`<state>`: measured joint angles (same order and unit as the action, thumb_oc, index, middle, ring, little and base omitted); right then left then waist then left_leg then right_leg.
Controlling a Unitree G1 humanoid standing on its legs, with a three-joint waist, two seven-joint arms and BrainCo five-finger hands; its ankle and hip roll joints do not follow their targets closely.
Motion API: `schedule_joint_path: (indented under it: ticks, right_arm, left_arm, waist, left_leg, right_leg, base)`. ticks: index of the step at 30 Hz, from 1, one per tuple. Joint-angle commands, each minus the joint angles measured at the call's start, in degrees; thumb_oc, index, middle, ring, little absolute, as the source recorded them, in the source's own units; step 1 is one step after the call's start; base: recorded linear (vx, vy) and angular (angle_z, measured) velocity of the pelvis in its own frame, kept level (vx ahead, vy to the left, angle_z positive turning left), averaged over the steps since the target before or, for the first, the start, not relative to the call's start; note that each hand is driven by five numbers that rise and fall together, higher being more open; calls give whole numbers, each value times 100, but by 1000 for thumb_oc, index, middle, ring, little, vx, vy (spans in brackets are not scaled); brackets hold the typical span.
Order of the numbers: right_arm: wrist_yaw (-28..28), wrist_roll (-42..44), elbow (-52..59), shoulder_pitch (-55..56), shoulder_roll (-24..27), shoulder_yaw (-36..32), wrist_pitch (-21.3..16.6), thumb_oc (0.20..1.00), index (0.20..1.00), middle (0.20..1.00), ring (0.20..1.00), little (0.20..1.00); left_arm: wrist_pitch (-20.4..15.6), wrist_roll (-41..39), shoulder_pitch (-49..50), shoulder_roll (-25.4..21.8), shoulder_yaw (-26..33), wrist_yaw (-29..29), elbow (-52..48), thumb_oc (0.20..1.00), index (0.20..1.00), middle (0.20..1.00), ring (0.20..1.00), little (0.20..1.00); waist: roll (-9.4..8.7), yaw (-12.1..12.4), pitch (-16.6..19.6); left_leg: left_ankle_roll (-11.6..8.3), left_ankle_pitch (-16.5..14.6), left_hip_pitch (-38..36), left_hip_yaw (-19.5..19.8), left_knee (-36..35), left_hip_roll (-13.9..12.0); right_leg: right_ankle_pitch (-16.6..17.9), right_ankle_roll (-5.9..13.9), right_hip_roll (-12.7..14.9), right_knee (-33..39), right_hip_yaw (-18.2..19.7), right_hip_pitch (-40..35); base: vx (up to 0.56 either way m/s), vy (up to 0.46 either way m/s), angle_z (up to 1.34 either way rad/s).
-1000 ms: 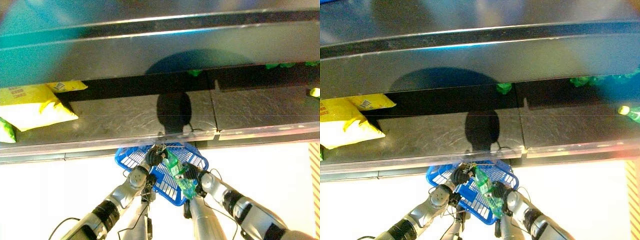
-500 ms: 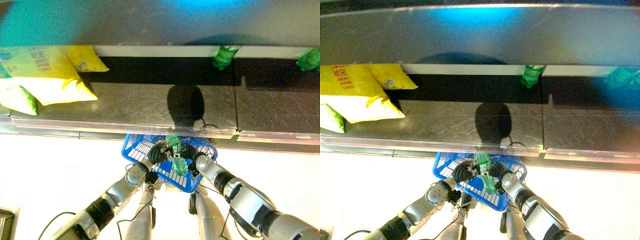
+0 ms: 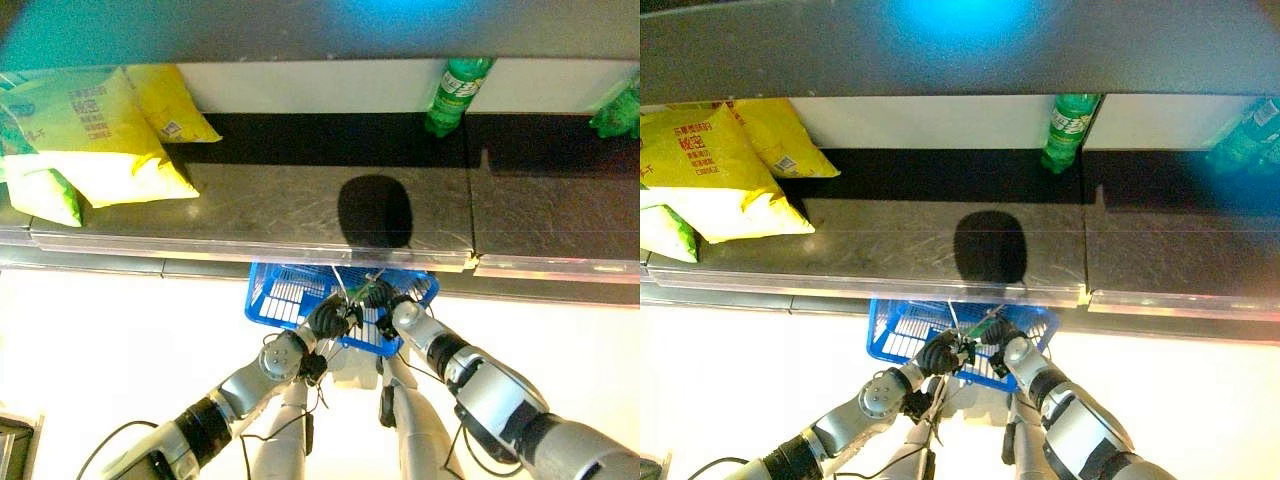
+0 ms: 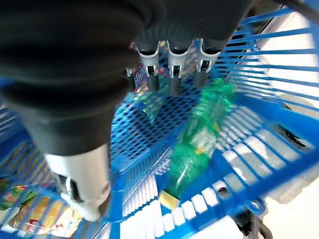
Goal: Pick up the snacks into the basket
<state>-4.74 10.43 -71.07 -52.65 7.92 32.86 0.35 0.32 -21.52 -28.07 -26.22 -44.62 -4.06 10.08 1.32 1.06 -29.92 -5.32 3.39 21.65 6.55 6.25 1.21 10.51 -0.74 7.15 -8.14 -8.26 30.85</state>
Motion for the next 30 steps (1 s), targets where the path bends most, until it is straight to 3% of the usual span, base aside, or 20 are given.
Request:
schedule_joint_path:
  ticks: [1,10,15,17,21,22,25,27,29,30]
  right_arm:
    - [-40,83,192,-201,-92,-39,-160,1000,1000,1000,1000,1000]
    - [-25,-82,942,209,68,135,-252,1000,1000,1000,1000,1000]
    - [187,-55,2882,1539,636,198,-493,1000,1000,1000,1000,1000]
    - [311,135,3189,2374,849,-122,-716,1000,1000,1000,1000,1000]
    - [345,-22,3261,2836,1079,-313,-785,1000,1000,1000,1000,1000]
    - [381,-259,3142,3323,1365,-554,-853,1000,1000,1000,1000,1000]
    - [443,-248,2979,3812,1483,-908,-860,1000,1000,1000,1000,1000]
    - [478,-36,2623,4446,1515,-1552,-896,1000,1000,1000,1000,1000]
    - [459,58,2410,4646,1477,-1757,-936,1000,1000,1000,1000,1000]
    - [429,144,2204,4769,1447,-1947,-963,1000,1000,1000,1000,1000]
  left_arm:
    - [-938,21,-482,157,193,197,-1664,200,200,200,200,200]
    - [-935,143,-385,143,349,137,-1599,200,200,200,200,200]
    - [-970,479,-31,57,815,-6,-1208,200,200,200,200,200]
    - [-1054,499,273,38,1055,-46,-857,200,200,200,200,200]
    - [-1085,562,547,-34,1262,-49,-575,200,200,200,200,200]
    - [-1116,601,949,-76,1541,-2,-200,200,200,200,200,200]
    - [-1106,470,1331,-69,1838,82,158,200,200,200,200,200]
    - [-1124,658,1726,13,2177,165,879,200,200,200,200,200]
    - [-1108,651,1827,120,2298,218,1315,200,200,200,200,200]
    - [-1138,763,1857,137,2352,231,1659,200,200,200,200,200]
  waist:
    - [167,118,191]
    - [79,49,208]
    - [-88,-27,301]
    - [-103,-33,410]
    - [-125,-51,494]
    - [-158,-63,596]
    - [-180,-83,701]
    - [-170,-117,868]
    - [-165,-167,964]
    - [-157,-249,1037]
  left_leg:
    - [233,-124,53,-223,-99,39]
    - [212,-124,14,-216,-71,-5]
    - [198,-155,-81,-155,-35,-30]
    - [207,-208,-189,-80,-10,-22]
    - [214,-267,-281,-60,44,-17]
    - [214,-370,-432,-51,110,-7]
    - [214,-391,-558,7,129,21]
    - [201,-400,-707,242,167,90]
    - [200,-376,-733,388,170,128]
    - [194,-355,-766,551,151,159]
  right_leg:
    - [-938,882,257,-859,427,79]
    - [-966,875,235,-847,416,-14]
    - [-1023,892,253,-856,357,-198]
    - [-1044,913,293,-803,294,-388]
    - [-1045,920,297,-753,268,-549]
    - [-1097,929,285,-721,246,-749]
    - [-1097,931,301,-679,250,-954]
    - [-1267,891,279,-712,291,-1237]
    - [-1366,857,195,-783,415,-1307]
    - [-1497,863,-9,-834,737,-1392]
  base:
    - [0,0,0]
    - [-1,1,0]
    - [23,-38,2]
    - [36,-33,4]
    - [37,0,6]
    - [62,9,4]
    - [53,-7,6]
    - [66,-49,23]
    - [55,-63,75]
    - [95,-55,70]
